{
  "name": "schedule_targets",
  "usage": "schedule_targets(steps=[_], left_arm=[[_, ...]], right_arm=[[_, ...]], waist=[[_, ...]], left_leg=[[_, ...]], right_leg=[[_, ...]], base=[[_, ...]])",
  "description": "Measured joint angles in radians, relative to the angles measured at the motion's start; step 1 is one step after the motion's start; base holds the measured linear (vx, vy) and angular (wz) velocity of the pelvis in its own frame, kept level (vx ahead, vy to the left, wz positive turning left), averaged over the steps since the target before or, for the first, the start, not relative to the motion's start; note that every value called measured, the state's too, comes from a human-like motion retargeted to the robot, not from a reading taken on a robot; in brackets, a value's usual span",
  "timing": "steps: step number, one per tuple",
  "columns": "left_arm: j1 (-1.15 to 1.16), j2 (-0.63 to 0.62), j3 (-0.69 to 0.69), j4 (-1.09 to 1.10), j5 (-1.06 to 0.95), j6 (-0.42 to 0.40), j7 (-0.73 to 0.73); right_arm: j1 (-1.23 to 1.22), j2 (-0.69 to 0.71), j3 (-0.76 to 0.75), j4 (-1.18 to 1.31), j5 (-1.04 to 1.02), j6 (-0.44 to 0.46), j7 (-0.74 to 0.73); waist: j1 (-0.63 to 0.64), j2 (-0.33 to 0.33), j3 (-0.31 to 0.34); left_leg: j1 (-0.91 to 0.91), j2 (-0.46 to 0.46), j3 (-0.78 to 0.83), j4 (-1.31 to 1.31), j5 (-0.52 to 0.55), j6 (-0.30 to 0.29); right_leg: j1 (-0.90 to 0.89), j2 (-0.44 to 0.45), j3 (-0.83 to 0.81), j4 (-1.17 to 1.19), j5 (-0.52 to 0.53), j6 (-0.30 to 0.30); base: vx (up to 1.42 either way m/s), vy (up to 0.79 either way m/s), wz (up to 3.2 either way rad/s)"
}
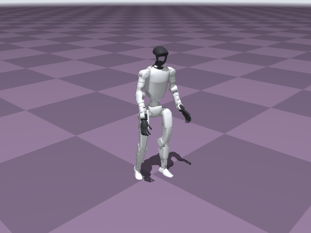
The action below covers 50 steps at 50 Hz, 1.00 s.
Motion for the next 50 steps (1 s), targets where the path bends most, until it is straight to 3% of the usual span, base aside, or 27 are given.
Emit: schedule_targets(steps=[6,10,13,15,26,29,34,37,38,40,43,45,50], left_arm=[[-0.007,-0.019,-0.028,-0.058,0.035,-0.025,-0.038],[-0.036,-0.030,-0.047,-0.112,0.043,-0.042,-0.064],[-0.052,-0.040,-0.056,-0.155,0.041,-0.054,-0.072],[-0.057,-0.046,-0.060,-0.181,0.031,-0.058,-0.075],[-0.073,-0.033,-0.039,-0.128,-0.002,-0.023,-0.039],[-0.073,-0.019,-0.017,-0.054,-0.009,-0.004,-0.011],[-0.064,0.023,0.015,0.051,-0.021,0.016,0.016],[-0.063,0.058,0.023,0.079,-0.022,0.025,0.031],[-0.064,0.069,0.025,0.081,-0.023,0.026,0.035],[-0.067,0.093,0.027,0.073,-0.023,0.024,0.039],[-0.068,0.126,0.030,0.035,-0.026,0.009,0.031],[-0.073,0.142,0.034,-0.002,-0.035,-0.003,0.022],[-0.117,0.143,0.042,-0.088,-0.052,-0.025,0.002]], right_arm=[[0.008,-0.004,-0.001,-0.116,0.009,-0.035,0.002],[0.017,-0.010,-0.017,-0.136,0.029,-0.053,0.002],[0.016,-0.013,-0.009,-0.090,0.037,-0.049,0.013],[0.006,-0.013,0.010,-0.039,0.033,-0.035,0.029],[-0.018,-0.024,0.040,0.144,-0.070,0.030,0.056],[0.032,-0.022,0.001,0.117,-0.035,0.023,0.027],[0.110,-0.017,-0.039,0.079,0.025,0.002,0.027],[0.127,-0.014,-0.040,0.086,0.031,0.001,0.037],[0.129,-0.012,-0.039,0.091,0.030,0.003,0.038],[0.130,-0.007,-0.041,0.102,0.028,0.008,0.038],[0.139,0.001,-0.046,0.101,0.026,0.012,0.035],[0.146,0.000,-0.048,0.087,0.029,0.009,0.031],[0.160,-0.022,-0.054,0.021,0.065,-0.013,0.014]], waist=[[-0.092,0.042,0.027],[-0.070,0.058,0.029],[-0.017,0.055,0.020],[0.019,0.045,0.014],[0.033,-0.022,-0.066],[0.023,-0.043,-0.101],[0.050,-0.038,-0.132],[0.064,-0.029,-0.128],[0.063,-0.034,-0.121],[0.053,-0.054,-0.100],[0.037,-0.073,-0.080],[0.034,-0.073,-0.071],[0.020,-0.059,-0.039]], left_leg=[[0.003,-0.051,-0.278,0.000,0.031,-0.014],[-0.029,-0.086,-0.432,0.000,0.056,-0.001],[-0.064,-0.105,-0.437,0.000,0.067,0.018],[-0.083,-0.101,-0.323,0.000,0.057,0.034],[-0.043,0.006,0.804,0.002,-0.035,0.051],[-0.030,0.012,0.934,0.005,-0.020,0.050],[-0.028,0.049,0.731,0.000,-0.011,0.040],[-0.014,0.065,0.588,0.000,-0.024,0.063],[-0.006,0.058,0.538,0.000,-0.030,0.068],[0.008,0.029,0.430,0.000,-0.041,0.069],[0.016,-0.001,0.261,0.000,-0.045,0.039],[0.012,-0.009,0.154,0.000,-0.042,0.016],[-0.020,-0.038,-0.139,0.000,-0.012,-0.015]], right_leg=[[0.045,0.069,0.264,-0.247,0.143,0.016],[0.082,0.026,0.138,-0.284,0.147,0.008],[0.110,-0.015,0.000,-0.325,0.137,0.014],[0.120,-0.039,-0.076,-0.355,0.144,0.029],[0.145,-0.124,-0.607,-0.332,0.115,0.060],[0.184,-0.133,-0.746,-0.300,0.101,0.047],[0.253,-0.143,-0.892,-0.140,0.103,-0.079],[0.227,-0.190,-0.846,0.075,0.120,-0.158],[0.196,-0.208,-0.779,0.153,0.130,-0.159],[0.114,-0.210,-0.587,0.273,0.151,-0.104],[0.033,-0.129,-0.351,0.307,0.149,0.008],[0.013,-0.108,-0.303,0.285,0.124,0.006],[-0.021,-0.050,-0.201,0.100,0.053,-0.072]], base=[[0.06,-0.06,2.54],[0.00,-0.09,2.09],[-0.04,-0.10,1.81],[-0.06,-0.09,1.86],[0.00,-0.01,2.49],[0.14,0.11,2.62],[0.19,0.17,2.11],[0.19,0.17,2.19],[0.17,0.14,2.56],[0.15,0.10,2.87],[0.13,0.07,2.99],[0.10,0.07,2.89],[0.05,0.04,3.16]])
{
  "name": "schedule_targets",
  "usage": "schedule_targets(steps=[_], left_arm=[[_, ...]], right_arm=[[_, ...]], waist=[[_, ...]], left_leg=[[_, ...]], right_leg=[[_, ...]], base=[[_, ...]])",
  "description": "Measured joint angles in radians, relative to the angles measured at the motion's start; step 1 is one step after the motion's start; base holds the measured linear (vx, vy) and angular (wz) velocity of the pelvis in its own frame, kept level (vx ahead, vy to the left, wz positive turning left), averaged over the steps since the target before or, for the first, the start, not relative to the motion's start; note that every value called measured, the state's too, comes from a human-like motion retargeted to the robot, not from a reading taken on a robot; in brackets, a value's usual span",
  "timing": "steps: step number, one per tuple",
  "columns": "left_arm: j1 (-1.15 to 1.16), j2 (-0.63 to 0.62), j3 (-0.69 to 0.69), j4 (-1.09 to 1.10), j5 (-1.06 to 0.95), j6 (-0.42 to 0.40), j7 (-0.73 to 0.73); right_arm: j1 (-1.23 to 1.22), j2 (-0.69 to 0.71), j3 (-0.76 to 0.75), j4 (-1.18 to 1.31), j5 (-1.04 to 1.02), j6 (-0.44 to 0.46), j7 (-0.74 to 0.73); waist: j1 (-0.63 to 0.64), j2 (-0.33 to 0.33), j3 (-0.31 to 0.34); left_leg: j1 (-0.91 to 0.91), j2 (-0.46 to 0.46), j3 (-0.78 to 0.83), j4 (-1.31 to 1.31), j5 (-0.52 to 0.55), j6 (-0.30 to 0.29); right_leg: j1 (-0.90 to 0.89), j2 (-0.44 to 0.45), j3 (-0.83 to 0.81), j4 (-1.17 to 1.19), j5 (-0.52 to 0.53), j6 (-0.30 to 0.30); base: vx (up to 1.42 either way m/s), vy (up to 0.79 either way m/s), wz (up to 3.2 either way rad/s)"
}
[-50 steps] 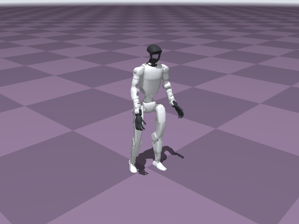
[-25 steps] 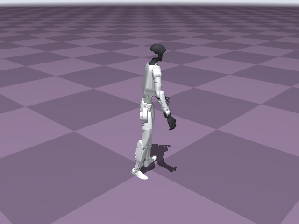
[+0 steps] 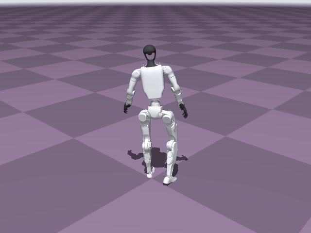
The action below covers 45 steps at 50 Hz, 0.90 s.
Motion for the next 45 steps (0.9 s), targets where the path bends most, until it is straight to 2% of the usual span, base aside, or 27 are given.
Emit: schedule_targets(steps=[4,7,10,13,15,17,19,22,24,25,27,30,33,35,37,40,43,45], left_arm=[[-0.029,-0.039,-0.009,-0.043,0.015,-0.018,-0.001],[-0.043,-0.076,-0.025,-0.052,0.033,-0.028,0.001],[-0.051,-0.111,-0.049,-0.037,0.057,-0.031,0.006],[-0.041,-0.132,-0.080,-0.003,0.096,-0.030,0.021],[-0.044,-0.134,-0.095,0.031,0.123,-0.020,0.027],[-0.055,-0.137,-0.101,0.069,0.149,-0.006,0.027],[-0.081,-0.145,-0.096,0.107,0.165,0.012,0.020],[-0.064,-0.158,-0.079,0.130,0.169,0.018,0.006],[-0.036,-0.164,-0.066,0.130,0.156,0.017,-0.008],[-0.020,-0.165,-0.060,0.127,0.149,0.016,-0.016],[0.006,-0.161,-0.052,0.116,0.130,0.013,-0.034],[0.025,-0.145,-0.049,0.101,0.101,0.016,-0.041],[0.019,-0.128,-0.052,0.088,0.065,0.029,-0.020],[0.017,-0.119,-0.054,0.081,0.043,0.034,-0.002],[0.015,-0.112,-0.055,0.074,0.023,0.036,0.012],[0.016,-0.106,-0.057,0.063,0.007,0.037,0.015],[0.020,-0.106,-0.063,0.055,0.022,0.033,-0.001],[0.029,-0.109,-0.070,0.047,0.039,0.026,-0.013]], right_arm=[[0.011,-0.037,0.006,-0.063,0.032,-0.026,-0.014],[0.009,-0.072,0.014,-0.112,0.040,-0.044,-0.021],[-0.003,-0.104,0.015,-0.153,0.037,-0.056,-0.027],[-0.008,-0.114,0.013,-0.176,0.024,-0.064,-0.040],[-0.024,-0.110,0.013,-0.173,0.014,-0.060,-0.045],[-0.047,-0.108,0.016,-0.155,0.003,-0.049,-0.037],[-0.083,-0.117,0.017,-0.132,-0.008,-0.033,-0.016],[-0.087,-0.118,0.026,-0.110,-0.036,-0.019,0.007],[-0.072,-0.116,0.030,-0.105,-0.053,-0.016,0.017],[-0.061,-0.115,0.031,-0.103,-0.060,-0.016,0.021],[-0.044,-0.106,0.030,-0.098,-0.065,-0.019,0.023],[-0.035,-0.083,0.024,-0.074,-0.058,-0.016,0.014],[-0.060,-0.051,0.023,-0.021,-0.050,0.000,0.003],[-0.083,-0.030,0.026,0.014,-0.048,0.014,-0.003],[-0.115,-0.008,0.030,0.043,-0.050,0.026,-0.008],[-0.164,0.015,0.036,0.056,-0.053,0.036,-0.018],[-0.198,0.026,0.040,0.022,-0.043,0.030,-0.035],[-0.207,0.029,0.041,-0.017,-0.033,0.016,-0.047]], waist=[[-0.037,0.024,0.053],[-0.065,0.048,0.111],[-0.083,0.069,0.172],[-0.071,0.090,0.199],[-0.041,0.097,0.179],[-0.022,0.097,0.153],[-0.034,0.101,0.149],[-0.044,0.098,0.108],[-0.052,0.096,0.078],[-0.055,0.095,0.066],[-0.050,0.100,0.053],[-0.008,0.110,0.037],[0.029,0.106,0.047],[0.037,0.097,0.062],[0.032,0.087,0.079],[0.013,0.083,0.101],[-0.019,0.084,0.115],[-0.034,0.084,0.121]], left_leg=[[-0.018,-0.045,-0.243,0.000,0.009,0.007],[-0.020,-0.086,-0.393,0.000,0.000,0.027],[-0.019,-0.135,-0.494,0.000,-0.006,0.059],[-0.035,-0.145,-0.507,0.000,-0.012,0.072],[-0.083,-0.116,-0.420,0.000,-0.028,0.060],[-0.124,-0.077,-0.247,0.000,-0.052,0.038],[-0.129,-0.038,-0.033,0.000,-0.074,0.012],[-0.109,0.015,0.338,0.000,-0.078,-0.015],[-0.083,0.029,0.501,0.000,-0.048,-0.018],[-0.068,0.030,0.543,0.000,-0.031,-0.018],[-0.051,0.034,0.506,0.000,-0.003,-0.020],[-0.039,0.059,0.393,0.000,0.005,0.015],[-0.009,0.064,0.298,0.000,-0.007,0.088],[0.015,0.055,0.229,0.000,-0.007,0.125],[0.033,0.043,0.156,0.001,-0.002,0.143],[0.041,0.031,0.045,0.019,0.003,0.145],[0.040,0.016,-0.070,0.026,0.015,0.132],[0.043,0.001,-0.142,0.018,0.026,0.118]], right_leg=[[-0.003,0.093,0.254,-0.240,0.026,0.016],[0.007,0.100,0.377,-0.390,0.076,0.044],[0.014,0.046,0.338,-0.485,0.187,0.108],[0.032,0.001,0.173,-0.529,0.264,0.155],[0.012,-0.003,0.079,-0.549,0.274,0.156],[-0.005,-0.013,0.003,-0.567,0.268,0.156],[0.013,-0.035,-0.090,-0.579,0.256,0.156],[0.043,-0.074,-0.212,-0.585,0.236,0.156],[0.078,-0.109,-0.290,-0.562,0.207,0.156],[0.101,-0.129,-0.327,-0.542,0.189,0.156],[0.138,-0.154,-0.392,-0.466,0.149,0.124],[0.140,-0.176,-0.440,-0.299,0.106,0.024],[0.084,-0.208,-0.340,-0.075,0.063,-0.036],[0.037,-0.187,-0.189,0.025,0.042,-0.020],[0.004,-0.125,-0.015,0.053,0.021,0.029],[-0.007,-0.020,0.190,-0.012,-0.001,0.074],[0.012,0.070,0.391,-0.178,0.029,0.084],[0.033,0.099,0.505,-0.280,0.062,0.088]], base=[[0.00,-0.01,3.54],[-0.03,-0.02,3.32],[-0.02,-0.04,2.84],[0.00,-0.15,2.12],[0.00,-0.24,1.49],[0.03,-0.17,1.76],[0.07,-0.09,2.27],[0.14,0.05,2.30],[0.24,0.18,2.27],[0.28,0.20,2.11],[0.26,0.15,1.79],[0.21,0.06,1.30],[0.18,0.02,1.38],[0.16,-0.02,1.74],[0.14,-0.06,1.90],[0.10,-0.08,1.96],[0.06,-0.12,2.07],[0.04,-0.15,2.00]])
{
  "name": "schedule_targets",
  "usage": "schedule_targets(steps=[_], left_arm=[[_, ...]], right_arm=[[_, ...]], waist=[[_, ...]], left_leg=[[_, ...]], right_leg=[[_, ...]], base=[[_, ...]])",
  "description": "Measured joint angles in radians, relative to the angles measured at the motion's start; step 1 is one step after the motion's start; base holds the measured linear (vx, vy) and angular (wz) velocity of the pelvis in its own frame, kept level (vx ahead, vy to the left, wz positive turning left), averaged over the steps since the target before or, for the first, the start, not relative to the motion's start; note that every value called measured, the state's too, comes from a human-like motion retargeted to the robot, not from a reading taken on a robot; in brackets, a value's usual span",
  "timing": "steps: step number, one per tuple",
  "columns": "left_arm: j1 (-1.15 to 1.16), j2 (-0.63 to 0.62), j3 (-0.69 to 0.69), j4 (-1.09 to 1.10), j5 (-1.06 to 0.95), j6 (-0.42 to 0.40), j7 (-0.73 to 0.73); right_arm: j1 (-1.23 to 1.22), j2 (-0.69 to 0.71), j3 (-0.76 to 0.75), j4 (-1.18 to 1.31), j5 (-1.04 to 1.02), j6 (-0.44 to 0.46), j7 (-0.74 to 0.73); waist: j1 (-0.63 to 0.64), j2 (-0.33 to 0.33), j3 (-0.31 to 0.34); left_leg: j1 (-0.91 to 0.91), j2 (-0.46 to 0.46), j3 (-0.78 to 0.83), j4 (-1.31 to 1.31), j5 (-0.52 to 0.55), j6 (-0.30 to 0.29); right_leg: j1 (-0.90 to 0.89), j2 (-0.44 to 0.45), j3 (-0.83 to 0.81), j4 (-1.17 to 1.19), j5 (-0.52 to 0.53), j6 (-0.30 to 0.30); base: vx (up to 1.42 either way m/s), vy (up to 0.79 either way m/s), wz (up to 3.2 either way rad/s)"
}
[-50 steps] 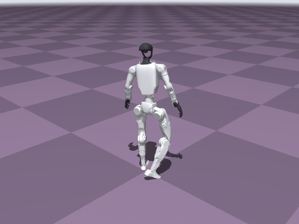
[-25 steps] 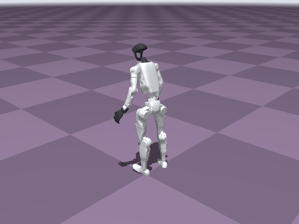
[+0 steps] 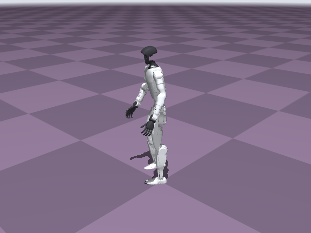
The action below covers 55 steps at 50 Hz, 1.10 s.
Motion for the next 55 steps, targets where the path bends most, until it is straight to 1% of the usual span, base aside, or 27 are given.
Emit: schedule_targets(steps=[2,5,7,8,10,13,15,16,18,22,26,28,30,32,35,37,38,40,43,45,48,50,52,55], left_arm=[[-0.002,-0.006,-0.001,-0.004,0.017,-0.006,-0.011],[0.002,-0.026,0.006,-0.014,0.043,-0.018,-0.019],[0.011,-0.044,0.015,-0.024,0.056,-0.030,-0.022],[0.016,-0.053,0.020,-0.029,0.059,-0.035,-0.023],[0.026,-0.067,0.028,-0.039,0.058,-0.041,-0.026],[0.029,-0.078,0.031,-0.040,0.049,-0.037,-0.038],[0.029,-0.080,0.027,-0.032,0.049,-0.029,-0.050],[0.037,-0.081,0.025,-0.028,0.051,-0.026,-0.053],[0.029,-0.077,0.017,-0.010,0.056,-0.013,-0.062],[0.022,-0.068,0.011,0.023,0.050,0.005,-0.055],[0.024,-0.059,0.016,0.042,0.027,0.013,-0.033],[0.030,-0.057,0.021,0.052,0.021,0.016,-0.029],[0.040,-0.055,0.026,0.064,0.020,0.019,-0.031],[0.051,-0.053,0.030,0.077,0.025,0.022,-0.040],[0.069,-0.044,0.033,0.090,0.033,0.028,-0.050],[0.079,-0.032,0.033,0.094,0.037,0.030,-0.052],[0.084,-0.025,0.033,0.095,0.039,0.030,-0.050],[0.091,-0.009,0.033,0.097,0.042,0.028,-0.042],[0.109,0.011,0.037,0.096,0.044,0.022,-0.025],[0.112,0.021,0.044,0.093,0.041,0.019,-0.016],[0.098,0.030,0.060,0.084,0.024,0.019,-0.010],[0.086,0.031,0.068,0.073,0.016,0.017,-0.010],[0.080,0.025,0.072,0.055,0.016,0.010,-0.012],[0.075,0.007,0.071,0.022,0.031,-0.011,-0.020]], right_arm=[[-0.011,-0.004,0.000,-0.044,0.009,-0.015,-0.006],[-0.021,-0.023,0.008,-0.098,0.011,-0.039,0.001],[-0.029,-0.042,0.019,-0.114,0.003,-0.049,0.019],[-0.033,-0.052,0.026,-0.115,-0.002,-0.051,0.030],[-0.045,-0.070,0.039,-0.105,-0.012,-0.047,0.049],[-0.066,-0.088,0.037,-0.056,-0.016,-0.028,0.061],[-0.071,-0.090,0.019,-0.009,-0.011,-0.013,0.051],[-0.063,-0.088,0.007,0.010,-0.006,-0.006,0.041],[-0.062,-0.074,-0.030,0.076,0.011,0.005,0.013],[-0.033,-0.042,-0.081,0.167,0.050,0.018,-0.022],[0.014,-0.018,-0.079,0.175,0.057,0.022,-0.003],[0.039,-0.010,-0.069,0.158,0.041,0.019,0.021],[0.061,-0.006,-0.061,0.136,0.018,0.013,0.047],[0.076,-0.005,-0.057,0.116,-0.007,0.006,0.070],[0.082,-0.002,-0.055,0.102,-0.030,0.000,0.088],[0.073,0.004,-0.054,0.102,-0.035,0.001,0.086],[0.067,0.009,-0.053,0.104,-0.035,0.002,0.083],[0.052,0.020,-0.050,0.106,-0.034,0.005,0.073],[0.042,0.036,-0.036,0.093,-0.036,0.006,0.059],[0.033,0.039,-0.022,0.071,-0.040,0.005,0.056],[0.017,0.029,-0.001,0.018,-0.041,-0.001,0.059],[0.009,0.019,0.010,-0.020,-0.039,-0.009,0.061],[0.009,0.009,0.016,-0.053,-0.034,-0.018,0.060],[0.014,-0.005,0.022,-0.087,-0.031,-0.031,0.058]], waist=[[0.000,0.004,0.006],[0.022,0.016,0.004],[0.040,0.018,-0.004],[0.047,0.017,-0.009],[0.055,0.011,-0.021],[0.048,0.000,-0.047],[0.040,-0.004,-0.065],[0.038,-0.004,-0.073],[0.034,-0.006,-0.089],[0.046,-0.015,-0.113],[0.069,-0.026,-0.137],[0.082,-0.027,-0.149],[0.095,-0.021,-0.159],[0.105,-0.007,-0.165],[0.118,0.017,-0.168],[0.121,0.022,-0.162],[0.120,0.018,-0.156],[0.111,-0.002,-0.142],[0.093,-0.026,-0.133],[0.084,-0.033,-0.130],[0.070,-0.035,-0.124],[0.055,-0.035,-0.120],[0.031,-0.036,-0.112],[-0.005,-0.045,-0.087]], left_leg=[[0.000,-0.009,-0.066,-0.014,0.015,-0.015],[-0.019,-0.018,-0.143,-0.018,0.028,-0.042],[-0.034,-0.023,-0.134,-0.018,0.034,-0.064],[-0.042,-0.022,-0.099,-0.018,0.036,-0.075],[-0.053,-0.012,0.044,-0.018,0.036,-0.089],[-0.060,0.019,0.357,-0.018,0.030,-0.084],[-0.058,0.036,0.526,-0.017,0.029,-0.070],[-0.052,0.044,0.582,-0.017,0.029,-0.064],[-0.052,0.058,0.649,-0.017,0.033,-0.050],[-0.045,0.082,0.707,-0.018,0.030,-0.038],[-0.032,0.096,0.819,-0.016,0.018,-0.043],[-0.029,0.101,0.846,-0.016,0.010,-0.050],[-0.029,0.106,0.813,-0.018,0.004,-0.059],[-0.028,0.113,0.736,-0.018,-0.003,-0.062],[-0.014,0.123,0.626,-0.018,-0.018,-0.051],[0.004,0.120,0.565,-0.018,-0.030,-0.043],[0.013,0.111,0.535,-0.018,-0.035,-0.041],[0.029,0.083,0.468,-0.018,-0.041,-0.044],[0.040,0.057,0.362,-0.007,-0.042,-0.067],[0.034,0.052,0.300,0.012,-0.046,-0.083],[0.023,0.049,0.206,0.021,-0.040,-0.095],[0.018,0.043,0.136,0.011,-0.029,-0.100],[0.020,0.030,0.057,-0.008,-0.015,-0.106],[0.025,-0.004,-0.067,-0.018,-0.005,-0.122]], right_leg=[[0.019,-0.003,0.018,-0.047,0.011,-0.006],[0.047,-0.034,-0.080,-0.076,-0.002,-0.023],[0.071,-0.060,-0.161,-0.113,-0.002,-0.013],[0.082,-0.072,-0.196,-0.134,0.003,-0.002],[0.098,-0.095,-0.265,-0.173,0.015,0.026],[0.103,-0.125,-0.386,-0.202,0.027,0.061],[0.107,-0.141,-0.475,-0.205,0.026,0.066],[0.113,-0.146,-0.516,-0.202,0.023,0.062],[0.118,-0.157,-0.607,-0.183,0.009,0.049],[0.132,-0.184,-0.772,-0.112,-0.024,0.020],[0.151,-0.214,-0.916,-0.034,-0.045,-0.012],[0.171,-0.222,-0.979,-0.004,-0.047,-0.037],[0.200,-0.223,-1.035,0.021,-0.040,-0.071],[0.234,-0.226,-1.087,0.058,-0.023,-0.114],[0.265,-0.252,-1.128,0.171,0.010,-0.187],[0.245,-0.293,-1.082,0.299,0.028,-0.219],[0.220,-0.315,-1.028,0.368,0.035,-0.222],[0.144,-0.329,-0.862,0.487,0.044,-0.195],[0.045,-0.238,-0.597,0.548,0.034,-0.109],[0.008,-0.188,-0.504,0.541,0.013,-0.091],[-0.020,-0.154,-0.475,0.459,-0.030,-0.137],[-0.032,-0.115,-0.439,0.360,-0.046,-0.159],[-0.033,-0.050,-0.335,0.219,-0.035,-0.145],[-0.004,0.034,-0.099,-0.014,0.020,-0.086]], base=[[0.02,-0.16,1.77],[0.00,-0.15,1.50],[-0.01,-0.15,1.45],[-0.02,-0.14,1.55],[-0.02,-0.13,1.71],[-0.03,-0.10,2.05],[-0.01,-0.07,2.22],[0.00,-0.04,2.20],[0.02,-0.02,2.32],[0.05,0.02,2.20],[0.10,0.10,2.00],[0.13,0.17,1.80],[0.16,0.21,1.65],[0.18,0.25,1.57],[0.19,0.26,1.48],[0.19,0.24,1.51],[0.19,0.20,1.62],[0.18,0.15,1.76],[0.16,0.09,1.80],[0.14,0.07,1.64],[0.11,0.04,1.66],[0.09,0.00,1.89],[0.08,-0.03,2.15],[0.08,-0.06,2.30]])
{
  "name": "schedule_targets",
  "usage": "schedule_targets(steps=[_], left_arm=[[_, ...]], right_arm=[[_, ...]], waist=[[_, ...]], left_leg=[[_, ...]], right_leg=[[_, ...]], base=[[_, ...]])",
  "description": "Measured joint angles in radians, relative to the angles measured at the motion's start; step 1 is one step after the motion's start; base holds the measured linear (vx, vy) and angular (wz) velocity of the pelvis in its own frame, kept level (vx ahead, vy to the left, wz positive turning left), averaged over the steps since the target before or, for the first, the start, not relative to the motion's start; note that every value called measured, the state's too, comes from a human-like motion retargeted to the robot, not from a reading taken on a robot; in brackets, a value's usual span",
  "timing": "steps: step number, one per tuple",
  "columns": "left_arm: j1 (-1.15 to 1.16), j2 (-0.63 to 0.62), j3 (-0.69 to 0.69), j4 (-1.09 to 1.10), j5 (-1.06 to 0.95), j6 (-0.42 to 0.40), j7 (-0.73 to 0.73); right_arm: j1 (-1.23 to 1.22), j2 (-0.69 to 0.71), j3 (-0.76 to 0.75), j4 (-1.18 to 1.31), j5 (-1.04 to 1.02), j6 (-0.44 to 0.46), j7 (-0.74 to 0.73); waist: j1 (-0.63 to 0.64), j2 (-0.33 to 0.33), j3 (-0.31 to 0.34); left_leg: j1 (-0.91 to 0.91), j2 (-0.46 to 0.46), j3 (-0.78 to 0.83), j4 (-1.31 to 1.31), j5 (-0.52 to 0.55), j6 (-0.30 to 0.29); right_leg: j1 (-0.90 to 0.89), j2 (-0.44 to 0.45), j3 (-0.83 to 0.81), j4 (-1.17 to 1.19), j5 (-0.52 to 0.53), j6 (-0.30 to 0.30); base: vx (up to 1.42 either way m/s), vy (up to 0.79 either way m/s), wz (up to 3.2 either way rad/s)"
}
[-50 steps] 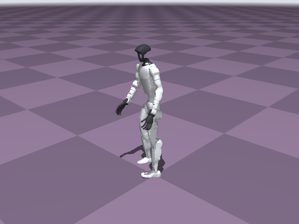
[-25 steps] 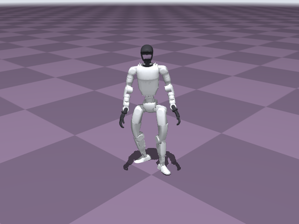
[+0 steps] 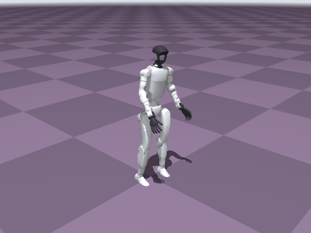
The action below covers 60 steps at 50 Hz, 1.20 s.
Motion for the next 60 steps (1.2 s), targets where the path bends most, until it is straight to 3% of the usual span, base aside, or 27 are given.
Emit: schedule_targets(steps=[3,11,17,23,30,40,45,51,60], left_arm=[[-0.011,-0.025,-0.011,-0.031,0.020,-0.019,-0.015],[-0.046,-0.086,-0.044,-0.053,0.061,-0.026,-0.063],[0.018,-0.081,-0.011,-0.077,0.029,-0.005,-0.087],[0.109,-0.009,0.045,-0.143,0.088,0.002,-0.139],[0.204,0.177,0.131,-0.447,0.231,-0.014,-0.249],[0.223,0.652,0.374,-1.049,0.262,-0.156,-0.232],[0.204,0.856,0.503,-1.231,0.223,-0.200,-0.211],[0.204,1.014,0.642,-1.342,0.144,-0.216,-0.198],[0.402,1.057,0.929,-1.411,0.083,-0.225,-0.236]], right_arm=[[0.002,-0.013,0.004,-0.005,-0.011,-0.004,0.002],[-0.011,-0.032,0.013,0.097,-0.062,0.010,0.048],[0.011,-0.032,-0.012,0.085,-0.089,0.013,0.097],[0.090,-0.072,-0.073,-0.124,-0.139,-0.019,0.124],[0.230,-0.297,-0.170,-0.542,-0.221,-0.058,0.228],[0.434,-0.839,-0.577,-1.083,-0.207,-0.178,0.161],[0.554,-1.004,-0.863,-1.213,-0.136,-0.183,0.215],[0.671,-1.081,-1.141,-1.311,-0.118,-0.159,0.236],[0.988,-1.038,-1.547,-1.463,-0.094,-0.136,0.283]], waist=[[-0.012,-0.003,0.028],[0.065,0.010,0.060],[0.097,0.002,0.051],[0.058,-0.007,0.016],[0.050,-0.019,0.005],[-0.030,-0.021,-0.018],[-0.088,0.009,-0.064],[-0.117,0.034,-0.079],[-0.052,0.028,-0.048]], left_leg=[[-0.003,-0.035,-0.105,0.000,0.006,-0.011],[-0.046,-0.087,-0.251,0.000,-0.007,0.048],[-0.049,-0.050,-0.033,0.000,-0.029,0.105],[-0.037,0.023,0.148,0.000,-0.042,0.082],[-0.002,0.083,0.232,0.000,-0.022,0.066],[0.029,0.146,0.325,0.000,-0.030,-0.011],[0.007,0.136,0.357,0.000,-0.040,-0.023],[-0.002,0.098,0.388,0.000,-0.051,0.002],[0.008,0.125,0.480,0.009,-0.038,-0.020]], right_leg=[[0.025,0.006,0.114,-0.113,0.061,0.040],[0.086,-0.096,-0.123,-0.175,0.041,0.097],[0.121,-0.117,-0.213,-0.222,0.055,0.152],[0.115,-0.079,-0.245,-0.207,0.043,0.154],[0.111,-0.008,-0.179,-0.191,0.045,0.154],[0.103,0.071,-0.120,-0.195,0.069,0.154],[0.088,0.010,-0.243,-0.203,0.023,0.154],[0.106,-0.138,-0.545,-0.168,-0.049,0.154],[0.077,-0.095,-0.475,-0.209,0.055,0.154]], base=[[0.06,-0.07,2.08],[0.04,-0.09,1.48],[0.06,-0.10,0.78],[0.09,-0.10,0.14],[0.07,-0.08,-0.66],[0.00,-0.07,-0.45],[-0.05,0.17,-0.24],[-0.01,0.15,-0.25],[-0.01,-0.13,-0.56]])
